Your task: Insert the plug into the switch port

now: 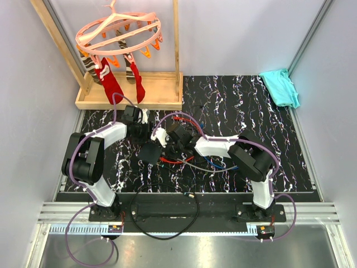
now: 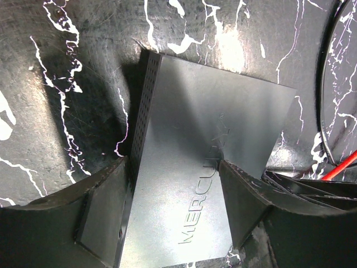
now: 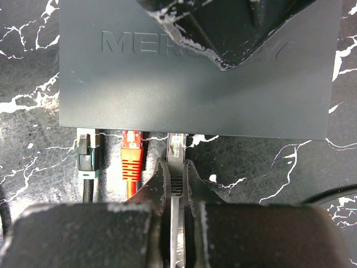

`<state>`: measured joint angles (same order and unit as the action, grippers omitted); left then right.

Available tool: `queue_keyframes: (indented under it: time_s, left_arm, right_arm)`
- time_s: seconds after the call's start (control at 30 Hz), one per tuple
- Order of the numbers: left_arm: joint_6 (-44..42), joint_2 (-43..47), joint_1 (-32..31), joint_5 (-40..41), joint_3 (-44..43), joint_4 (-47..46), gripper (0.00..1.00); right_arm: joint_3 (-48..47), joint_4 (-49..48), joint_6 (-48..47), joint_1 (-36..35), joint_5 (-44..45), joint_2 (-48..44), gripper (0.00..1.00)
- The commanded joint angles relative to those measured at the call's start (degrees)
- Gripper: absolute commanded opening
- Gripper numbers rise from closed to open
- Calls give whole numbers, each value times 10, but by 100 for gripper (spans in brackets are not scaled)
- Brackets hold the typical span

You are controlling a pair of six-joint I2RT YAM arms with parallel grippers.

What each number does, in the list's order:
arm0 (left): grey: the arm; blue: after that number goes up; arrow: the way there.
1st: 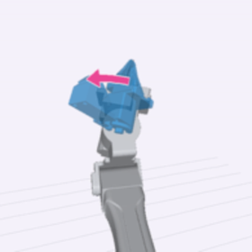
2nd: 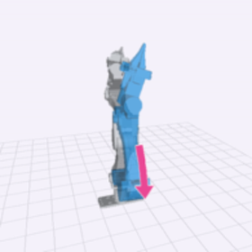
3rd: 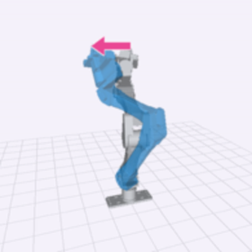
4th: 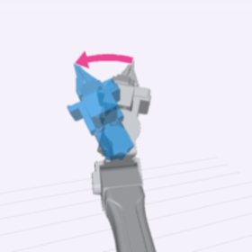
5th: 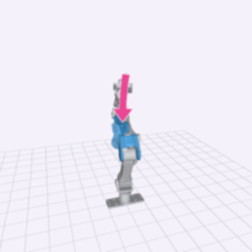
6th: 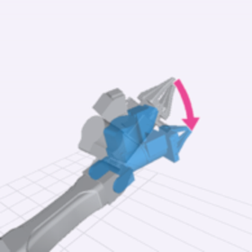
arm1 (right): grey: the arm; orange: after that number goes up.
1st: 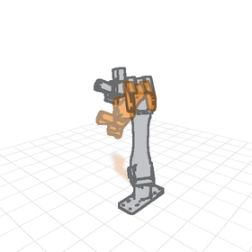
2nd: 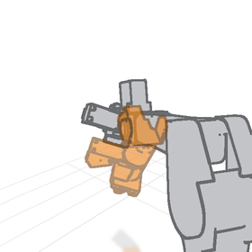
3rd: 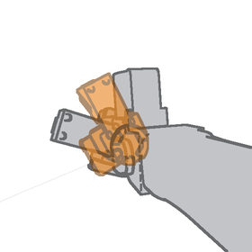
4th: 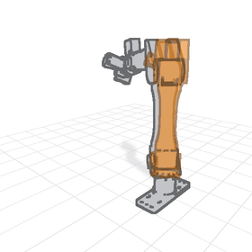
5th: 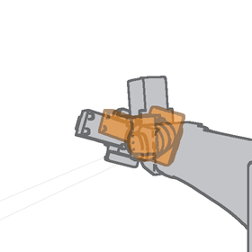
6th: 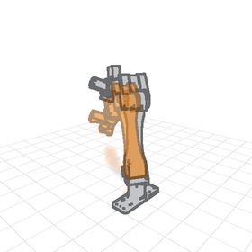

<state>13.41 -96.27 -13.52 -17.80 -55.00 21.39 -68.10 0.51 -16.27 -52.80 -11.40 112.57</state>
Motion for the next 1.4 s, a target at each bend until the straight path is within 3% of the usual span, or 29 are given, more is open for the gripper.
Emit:
queue_keyframes:
  time_s: [0.0, 0.3, 0.63, 0.9, 1.37]
  left_arm:
    - [5, -19, -18, -26, -7, 30, 67]
    - [4, -22, -17, -18, -10, 36, 67]
    - [4, -25, -22, -35, -9, 37, 67]
    - [1, -27, -27, -41, -9, 39, 67]
    - [0, -32, -59, -117, 1, 45, 67]
  right_arm:
    - [-13, -97, -4, -14, -8, -47, 0]
    - [-6, -103, -3, -13, 5, -43, 0]
    - [32, -199, 7, -14, 9, -37, 0]
    - [33, -220, 5, -13, 20, -30, 0]
    - [-2, -278, 4, -13, 0, 4, 0]
